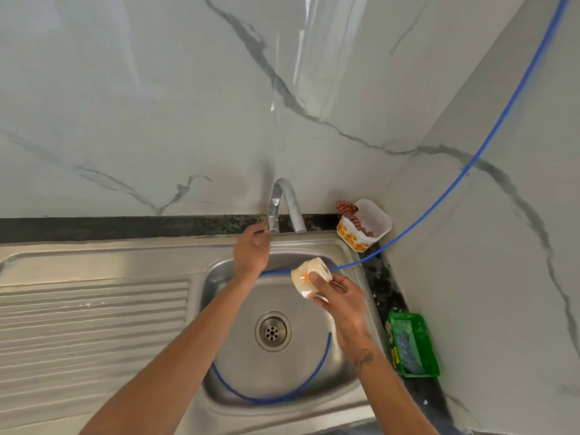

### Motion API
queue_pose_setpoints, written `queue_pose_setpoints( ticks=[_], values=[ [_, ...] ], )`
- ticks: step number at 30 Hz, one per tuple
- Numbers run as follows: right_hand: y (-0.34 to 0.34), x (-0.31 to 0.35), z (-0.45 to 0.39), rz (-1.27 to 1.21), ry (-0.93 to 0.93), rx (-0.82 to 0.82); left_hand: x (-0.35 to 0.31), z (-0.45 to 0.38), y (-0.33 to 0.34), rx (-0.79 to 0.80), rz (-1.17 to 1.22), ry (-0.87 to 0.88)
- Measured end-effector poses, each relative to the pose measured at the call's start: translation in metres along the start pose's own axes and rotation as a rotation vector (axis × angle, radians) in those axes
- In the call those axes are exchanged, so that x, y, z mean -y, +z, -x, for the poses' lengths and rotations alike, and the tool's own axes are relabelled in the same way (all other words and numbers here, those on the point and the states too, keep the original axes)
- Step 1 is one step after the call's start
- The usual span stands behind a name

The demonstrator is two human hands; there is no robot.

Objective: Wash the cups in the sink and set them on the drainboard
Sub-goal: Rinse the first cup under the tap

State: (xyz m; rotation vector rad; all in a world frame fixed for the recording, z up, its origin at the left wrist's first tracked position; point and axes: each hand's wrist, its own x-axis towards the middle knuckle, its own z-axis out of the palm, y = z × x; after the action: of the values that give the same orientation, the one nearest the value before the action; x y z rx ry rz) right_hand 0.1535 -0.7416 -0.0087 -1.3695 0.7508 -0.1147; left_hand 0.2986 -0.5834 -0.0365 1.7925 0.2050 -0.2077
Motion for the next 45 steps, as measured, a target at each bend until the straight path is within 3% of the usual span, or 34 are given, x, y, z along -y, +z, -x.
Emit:
queue_pose_setpoints(
  ticks=[4,8,17,19,23,29,31,33,36,38,41,45],
  values=[
    [0.001,0.012,-0.02,0.133,-0.038,0.054,-0.013,-0.04,0.017,0.033,-0.293,0.253],
    [0.009,0.016,-0.031,0.27,-0.09,0.072,-0.012,-0.067,0.025,0.13,-0.43,0.269],
    [0.032,0.012,-0.047,0.353,-0.166,0.085,-0.001,-0.079,0.015,0.062,-0.42,0.296],
    [0.036,0.013,-0.049,0.366,-0.187,0.082,0.011,-0.079,0.009,0.009,-0.355,0.25],
    [0.041,0.015,-0.052,0.398,-0.226,0.089,0.036,-0.083,0.002,-0.011,-0.086,-0.044],
    [0.049,0.018,-0.059,0.445,-0.29,0.111,0.036,-0.071,-0.003,0.022,0.095,-0.171],
    [0.052,0.016,-0.063,0.456,-0.32,0.112,0.038,-0.061,-0.006,0.017,0.056,-0.257],
    [0.056,0.015,-0.064,0.455,-0.352,0.125,0.037,-0.042,-0.007,0.12,0.104,-0.459],
    [0.058,0.014,-0.062,0.459,-0.411,0.132,0.03,-0.005,-0.004,0.445,0.416,-0.721],
    [0.057,0.011,-0.059,0.449,-0.43,0.139,0.025,0.012,0.003,0.54,0.647,-0.766],
    [0.052,0.005,-0.056,0.442,-0.457,0.117,0.015,0.02,0.013,0.501,0.898,-0.741],
    [0.038,0.006,-0.057,0.492,-0.473,0.101,0.005,0.019,0.024,0.377,0.93,-0.648]
  ],
)
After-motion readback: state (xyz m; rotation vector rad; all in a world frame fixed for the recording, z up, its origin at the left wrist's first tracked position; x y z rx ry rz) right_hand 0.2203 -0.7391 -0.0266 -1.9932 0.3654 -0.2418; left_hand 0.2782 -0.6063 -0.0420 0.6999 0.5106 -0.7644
